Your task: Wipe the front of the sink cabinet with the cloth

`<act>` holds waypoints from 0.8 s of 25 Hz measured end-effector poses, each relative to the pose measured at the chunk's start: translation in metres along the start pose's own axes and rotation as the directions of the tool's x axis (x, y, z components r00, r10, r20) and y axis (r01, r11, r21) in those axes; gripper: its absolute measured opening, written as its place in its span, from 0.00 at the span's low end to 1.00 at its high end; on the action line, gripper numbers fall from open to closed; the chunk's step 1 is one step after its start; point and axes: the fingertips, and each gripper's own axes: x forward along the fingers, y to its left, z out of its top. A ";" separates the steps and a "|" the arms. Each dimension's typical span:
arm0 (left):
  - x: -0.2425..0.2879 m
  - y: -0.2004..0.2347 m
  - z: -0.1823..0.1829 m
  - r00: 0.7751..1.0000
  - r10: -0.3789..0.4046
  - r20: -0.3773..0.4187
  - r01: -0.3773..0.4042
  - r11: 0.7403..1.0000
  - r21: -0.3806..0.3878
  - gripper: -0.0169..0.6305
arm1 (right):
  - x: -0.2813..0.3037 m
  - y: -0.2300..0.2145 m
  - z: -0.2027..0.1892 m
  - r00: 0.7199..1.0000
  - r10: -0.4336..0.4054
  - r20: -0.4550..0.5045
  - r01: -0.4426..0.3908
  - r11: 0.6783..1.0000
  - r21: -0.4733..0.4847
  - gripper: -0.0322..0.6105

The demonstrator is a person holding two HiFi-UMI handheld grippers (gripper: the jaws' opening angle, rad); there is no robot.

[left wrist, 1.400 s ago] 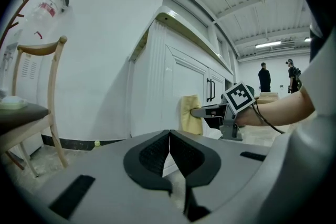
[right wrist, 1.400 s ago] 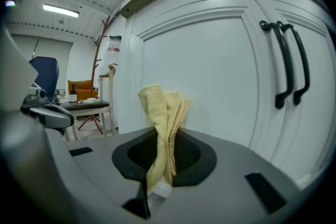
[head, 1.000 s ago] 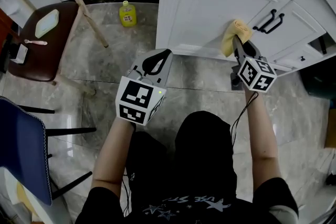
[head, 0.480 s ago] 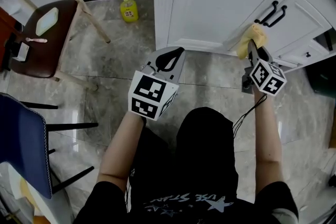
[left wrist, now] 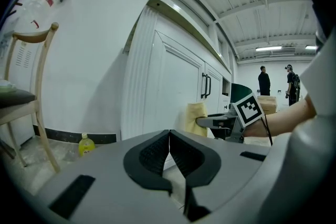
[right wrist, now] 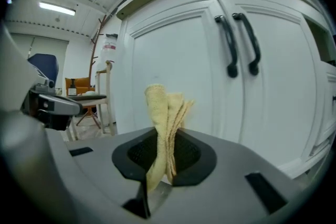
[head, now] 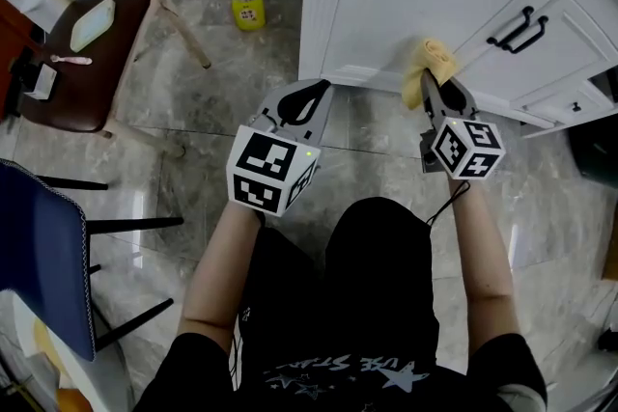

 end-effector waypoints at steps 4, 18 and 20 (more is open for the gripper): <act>-0.011 0.018 -0.013 0.999 0.029 -0.019 -0.029 0.999 -0.031 0.05 | 0.027 0.055 -0.016 0.992 0.128 0.000 -0.128 0.991 -0.046 0.15; -0.032 0.053 -0.036 0.994 0.081 -0.070 -0.087 0.993 -0.082 0.05 | 0.089 0.130 -0.041 0.968 0.252 -0.015 -0.252 0.962 -0.110 0.15; -0.031 0.053 -0.034 0.994 0.085 -0.070 -0.090 0.993 -0.078 0.05 | 0.090 0.127 -0.043 0.968 0.250 -0.014 -0.250 0.961 -0.122 0.15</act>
